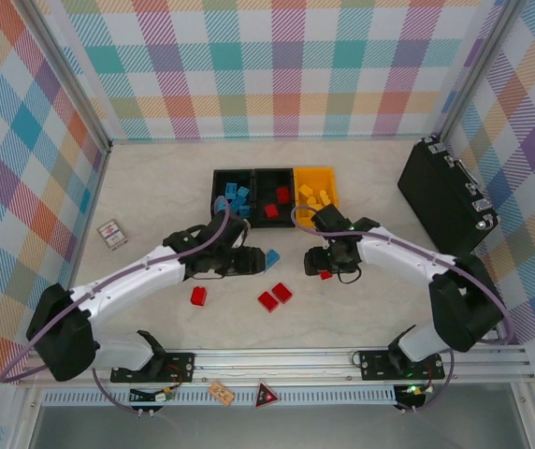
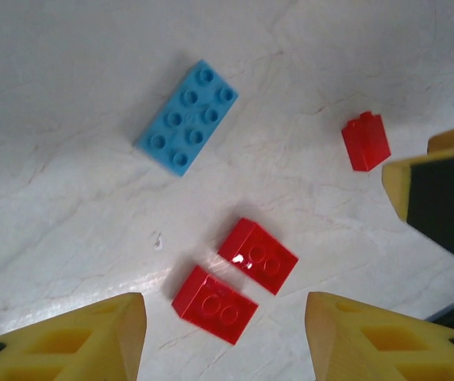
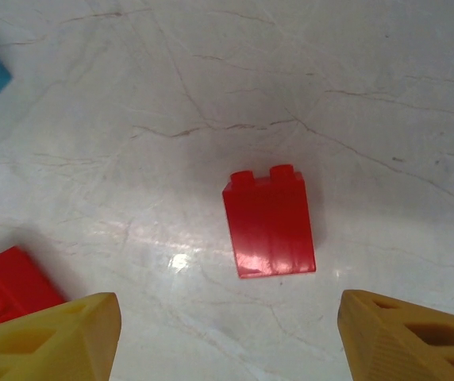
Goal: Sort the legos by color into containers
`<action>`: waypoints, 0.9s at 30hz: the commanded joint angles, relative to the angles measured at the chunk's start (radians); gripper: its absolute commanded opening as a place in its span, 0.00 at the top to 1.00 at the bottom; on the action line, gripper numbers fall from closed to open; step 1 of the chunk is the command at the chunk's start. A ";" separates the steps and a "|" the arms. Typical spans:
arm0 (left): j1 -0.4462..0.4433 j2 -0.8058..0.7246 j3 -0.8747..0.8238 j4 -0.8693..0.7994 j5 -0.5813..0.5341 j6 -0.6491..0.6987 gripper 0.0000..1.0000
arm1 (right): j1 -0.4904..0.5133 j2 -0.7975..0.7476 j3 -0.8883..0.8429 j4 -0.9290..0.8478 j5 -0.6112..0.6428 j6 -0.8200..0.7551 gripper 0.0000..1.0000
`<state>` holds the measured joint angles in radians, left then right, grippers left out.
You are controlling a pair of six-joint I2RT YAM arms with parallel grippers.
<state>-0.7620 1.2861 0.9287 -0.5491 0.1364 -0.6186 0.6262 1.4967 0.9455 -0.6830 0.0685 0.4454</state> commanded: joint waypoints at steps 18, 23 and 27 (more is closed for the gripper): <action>-0.092 -0.016 -0.109 0.070 -0.049 -0.090 0.43 | -0.014 0.180 0.052 -0.001 0.039 -0.056 0.57; -0.103 -0.005 -0.113 0.086 -0.053 -0.104 0.43 | -0.014 0.184 0.056 -0.005 0.042 -0.061 0.62; -0.109 -0.003 -0.114 0.089 -0.058 -0.109 0.43 | -0.014 0.174 0.067 -0.019 0.042 -0.060 0.67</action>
<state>-0.8562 1.2766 0.8268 -0.4744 0.0879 -0.7143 0.6197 1.6722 0.9878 -0.6800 0.1055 0.3985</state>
